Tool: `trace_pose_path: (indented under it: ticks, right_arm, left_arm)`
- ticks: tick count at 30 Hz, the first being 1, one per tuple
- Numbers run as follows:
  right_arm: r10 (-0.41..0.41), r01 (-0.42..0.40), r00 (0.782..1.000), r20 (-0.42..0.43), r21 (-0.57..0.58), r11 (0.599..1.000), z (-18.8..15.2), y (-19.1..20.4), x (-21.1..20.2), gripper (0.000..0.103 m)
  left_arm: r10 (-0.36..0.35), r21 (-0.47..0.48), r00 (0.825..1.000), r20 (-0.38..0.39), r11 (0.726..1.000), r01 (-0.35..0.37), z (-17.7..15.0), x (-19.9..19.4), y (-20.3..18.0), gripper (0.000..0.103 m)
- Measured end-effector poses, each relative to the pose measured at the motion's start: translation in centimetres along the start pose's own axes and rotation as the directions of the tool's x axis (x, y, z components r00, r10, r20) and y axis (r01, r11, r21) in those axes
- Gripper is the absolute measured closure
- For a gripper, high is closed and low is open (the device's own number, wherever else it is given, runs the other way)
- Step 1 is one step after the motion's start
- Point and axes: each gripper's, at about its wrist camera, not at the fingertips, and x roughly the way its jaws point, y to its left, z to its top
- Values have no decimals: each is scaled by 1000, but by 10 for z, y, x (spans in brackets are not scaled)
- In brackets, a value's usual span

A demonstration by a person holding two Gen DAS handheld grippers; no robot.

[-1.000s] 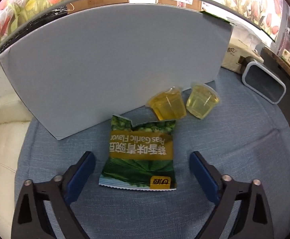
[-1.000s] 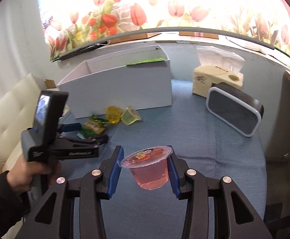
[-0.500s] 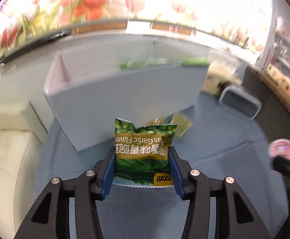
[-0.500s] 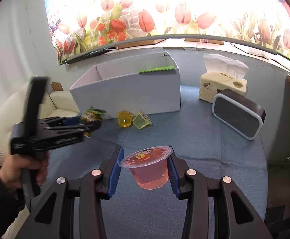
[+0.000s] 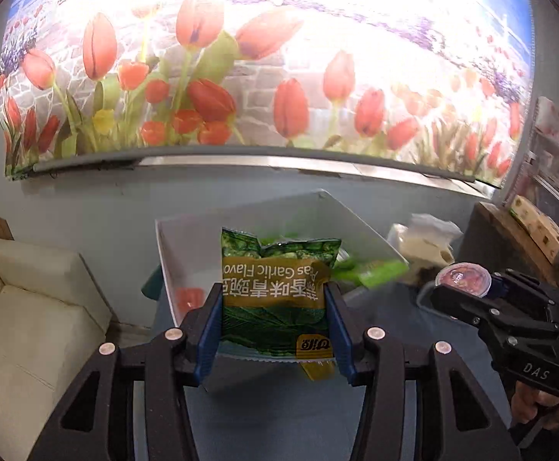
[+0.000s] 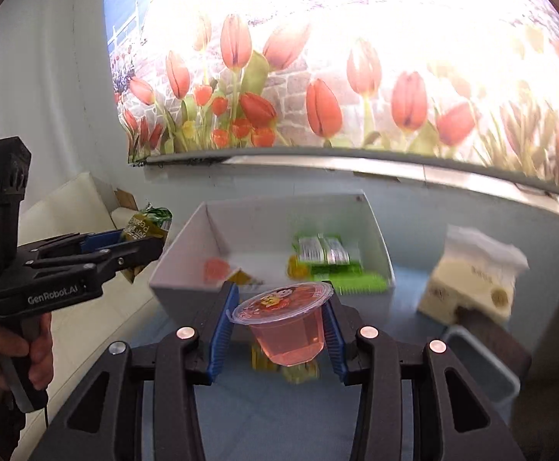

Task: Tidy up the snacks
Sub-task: 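Drop the pea-garlic packet and pink jelly cup into the white box with both tools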

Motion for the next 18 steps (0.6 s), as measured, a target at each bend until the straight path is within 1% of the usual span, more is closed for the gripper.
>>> trace_pose_path:
  ticks: [3, 5, 6, 8, 10, 11, 15, 16, 17, 18]
  right_arm:
    - [18, -18, 1000, -10, 1, 1000, 30, -6, 28, 57]
    - [51, -50, 998, -21, 47, 998, 52, -20, 46, 57]
    - [65, -63, 997, -29, 67, 996, 61, -26, 56, 57]
    - [38, -35, 999, -27, 88, 995, 73, -35, 71, 57]
    - [51, -46, 998, -43, 108, 993, 83, -42, 86, 56]
    - [44, -38, 998, -54, 122, 992, 86, -46, 94, 56]
    - [50, -39, 996, -78, 143, 989, 91, -53, 114, 55]
    - [47, -35, 996, -79, 147, 988, 90, -55, 117, 53]
    - [52, -38, 995, -86, 155, 987, 89, -55, 121, 38]
    - [54, -38, 994, -97, 159, 986, 88, -56, 124, 28]
  left_arm:
    - [-5, -27, 1000, -27, 1000, 4, 28, 23, 15, 49]
    - [16, -7, 999, -32, 1000, -16, 43, 37, 20, 49]
    - [10, -8, 999, -34, 1000, -10, 47, 43, 24, 49]
    - [8, -16, 998, -55, 1000, -9, 51, 56, 30, 49]
    - [3, -20, 998, -68, 1000, -5, 52, 67, 35, 49]
    - [10, -15, 997, -71, 1000, -11, 52, 72, 36, 49]
    - [25, 12, 995, -92, 1000, -24, 47, 90, 38, 48]
    - [12, 4, 995, -99, 1000, -12, 46, 94, 39, 47]
    - [4, 2, 994, -111, 1000, -4, 44, 96, 39, 46]
    - [6, 2, 992, -125, 1000, -5, 42, 100, 39, 39]
